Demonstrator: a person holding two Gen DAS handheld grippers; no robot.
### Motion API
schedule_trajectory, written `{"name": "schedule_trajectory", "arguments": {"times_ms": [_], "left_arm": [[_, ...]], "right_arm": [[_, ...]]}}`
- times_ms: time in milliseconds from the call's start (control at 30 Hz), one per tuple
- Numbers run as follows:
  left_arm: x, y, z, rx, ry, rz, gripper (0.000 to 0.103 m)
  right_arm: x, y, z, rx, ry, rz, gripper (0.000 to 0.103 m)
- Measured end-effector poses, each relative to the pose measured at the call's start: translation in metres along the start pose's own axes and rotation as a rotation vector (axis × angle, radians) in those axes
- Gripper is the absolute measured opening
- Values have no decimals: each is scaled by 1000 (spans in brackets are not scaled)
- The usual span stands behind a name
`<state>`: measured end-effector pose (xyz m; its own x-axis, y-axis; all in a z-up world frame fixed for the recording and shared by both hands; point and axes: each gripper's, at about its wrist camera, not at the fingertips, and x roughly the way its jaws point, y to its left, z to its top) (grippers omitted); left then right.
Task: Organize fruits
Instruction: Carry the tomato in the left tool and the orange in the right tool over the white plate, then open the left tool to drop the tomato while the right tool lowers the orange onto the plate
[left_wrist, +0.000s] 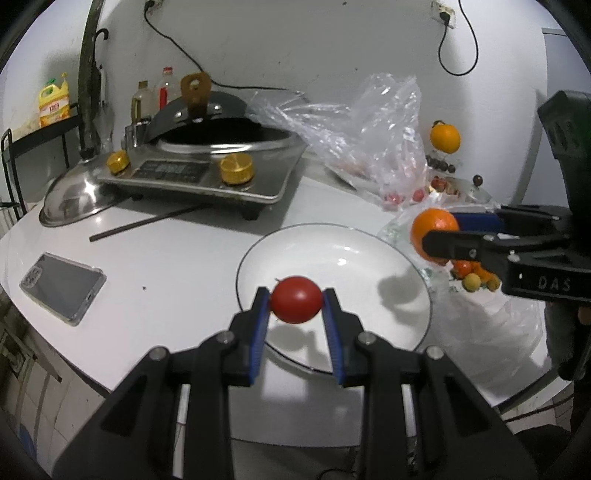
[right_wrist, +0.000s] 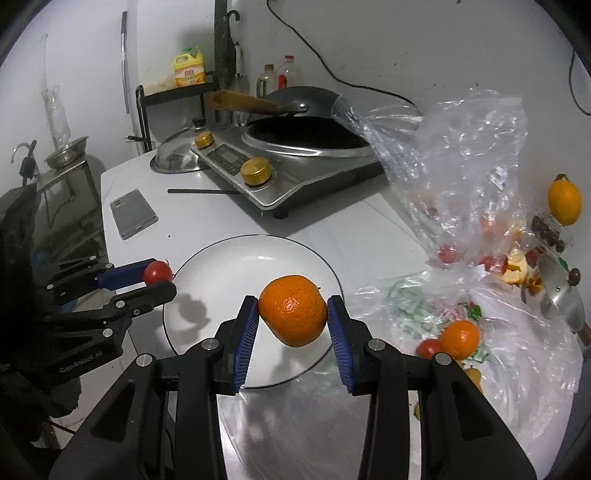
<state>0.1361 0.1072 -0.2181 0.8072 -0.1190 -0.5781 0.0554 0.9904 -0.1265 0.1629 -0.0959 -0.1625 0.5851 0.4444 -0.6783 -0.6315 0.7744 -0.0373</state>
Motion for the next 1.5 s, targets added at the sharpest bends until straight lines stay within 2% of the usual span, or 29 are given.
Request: {"name": "schedule_trajectory", "arguments": {"times_ms": [633,967,1233,1400,1433,1500], "left_arm": [[43,3,2,46,82,49,30],[48,5,5,37,100,41,31],[44,7,10,22,97,33,36],[29,18,15,-7,58,34,38],[25,21,16,-13,49,39,39],[20,28,15,-27,42,48,48]], "right_arm": [[42,-4,5,17,45,48,41],[60,-3,15,14,45,78,41],[73,5,24,-9,54,90,41],[83,13,33,-24,56,91,41],[85,16,35,-27,57,96,41],[90,21,37,-31,60,102,41]]}}
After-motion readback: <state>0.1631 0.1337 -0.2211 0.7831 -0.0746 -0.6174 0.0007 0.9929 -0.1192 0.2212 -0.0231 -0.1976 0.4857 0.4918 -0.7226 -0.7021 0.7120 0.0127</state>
